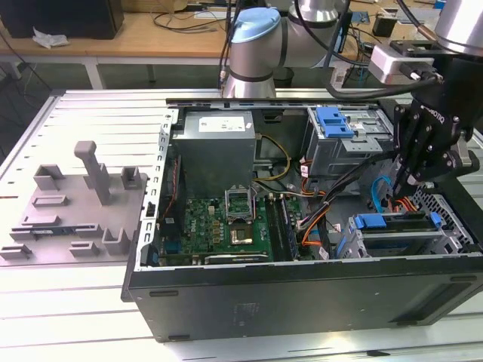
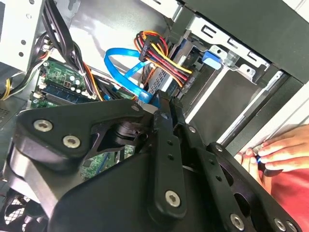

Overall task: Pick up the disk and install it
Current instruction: 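Insert the second disk wire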

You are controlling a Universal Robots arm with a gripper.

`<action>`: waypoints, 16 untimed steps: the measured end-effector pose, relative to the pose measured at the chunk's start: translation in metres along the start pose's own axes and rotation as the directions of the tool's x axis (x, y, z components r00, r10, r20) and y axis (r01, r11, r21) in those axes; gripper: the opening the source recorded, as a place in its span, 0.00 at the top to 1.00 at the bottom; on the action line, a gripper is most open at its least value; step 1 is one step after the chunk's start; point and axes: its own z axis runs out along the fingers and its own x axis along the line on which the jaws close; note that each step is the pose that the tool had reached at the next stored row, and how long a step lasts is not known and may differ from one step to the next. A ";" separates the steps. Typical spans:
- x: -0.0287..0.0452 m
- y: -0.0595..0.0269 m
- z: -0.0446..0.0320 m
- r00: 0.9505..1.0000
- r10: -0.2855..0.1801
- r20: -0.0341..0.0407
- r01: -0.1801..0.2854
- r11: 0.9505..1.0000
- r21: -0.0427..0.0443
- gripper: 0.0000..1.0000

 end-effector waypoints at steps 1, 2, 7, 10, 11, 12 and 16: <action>0.0026 -0.0004 0.0002 1.000 0.000 0.008 0.000 1.000 0.000 0.84; 0.0038 -0.0006 0.0003 1.000 0.000 0.011 0.000 1.000 0.000 0.84; 0.0090 -0.0013 0.0009 0.999 0.000 0.032 0.000 1.000 -0.001 0.84; 0.0125 -0.0019 0.0012 0.999 0.000 0.048 0.000 1.000 -0.001 0.84; 0.0139 -0.0020 0.0014 0.999 0.000 0.054 0.000 1.000 -0.001 0.84; 0.0150 -0.0021 0.0014 0.998 0.000 0.059 0.000 1.000 -0.002 0.84; 0.0172 -0.0023 0.0017 0.998 0.000 0.067 0.000 1.000 -0.002 0.84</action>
